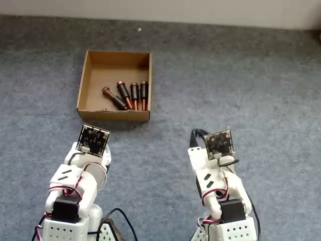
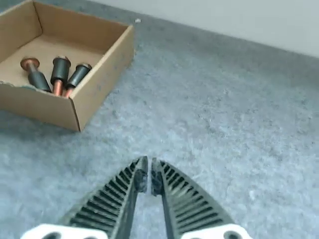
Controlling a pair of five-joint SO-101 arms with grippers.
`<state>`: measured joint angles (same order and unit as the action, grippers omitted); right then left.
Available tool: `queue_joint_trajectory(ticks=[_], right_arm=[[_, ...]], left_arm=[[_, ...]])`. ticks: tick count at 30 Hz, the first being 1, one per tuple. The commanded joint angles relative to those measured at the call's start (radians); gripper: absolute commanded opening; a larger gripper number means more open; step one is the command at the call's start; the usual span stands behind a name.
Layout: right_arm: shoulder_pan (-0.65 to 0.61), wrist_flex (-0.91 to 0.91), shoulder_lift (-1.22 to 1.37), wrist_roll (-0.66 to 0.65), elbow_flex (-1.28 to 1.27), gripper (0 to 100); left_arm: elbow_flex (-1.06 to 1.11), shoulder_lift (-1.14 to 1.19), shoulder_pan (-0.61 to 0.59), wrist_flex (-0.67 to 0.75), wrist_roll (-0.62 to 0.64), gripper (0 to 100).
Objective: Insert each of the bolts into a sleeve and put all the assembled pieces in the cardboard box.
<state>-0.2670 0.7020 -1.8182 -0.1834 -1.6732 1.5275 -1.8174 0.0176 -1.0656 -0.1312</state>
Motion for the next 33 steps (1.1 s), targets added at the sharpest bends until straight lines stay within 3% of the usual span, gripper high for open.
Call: queue_joint_trajectory(ticks=[1,11,23,33], right_arm=[[0.012,0.125,-0.016,0.006,-0.134,0.5],[0.012,0.463,-0.016,0.003,-0.134,0.5],[0.012,0.55,-0.016,0.0,-0.134,0.5],[0.012,0.55,-0.016,0.0,-0.134,0.5]], left_arm=[[-0.012,-0.01,0.018,0.003,-0.015,1],[0.171,-0.007,0.021,0.144,-0.017,1],[0.168,-0.007,0.016,-0.276,-0.017,1],[0.168,-0.007,0.016,-0.276,-0.017,1]])
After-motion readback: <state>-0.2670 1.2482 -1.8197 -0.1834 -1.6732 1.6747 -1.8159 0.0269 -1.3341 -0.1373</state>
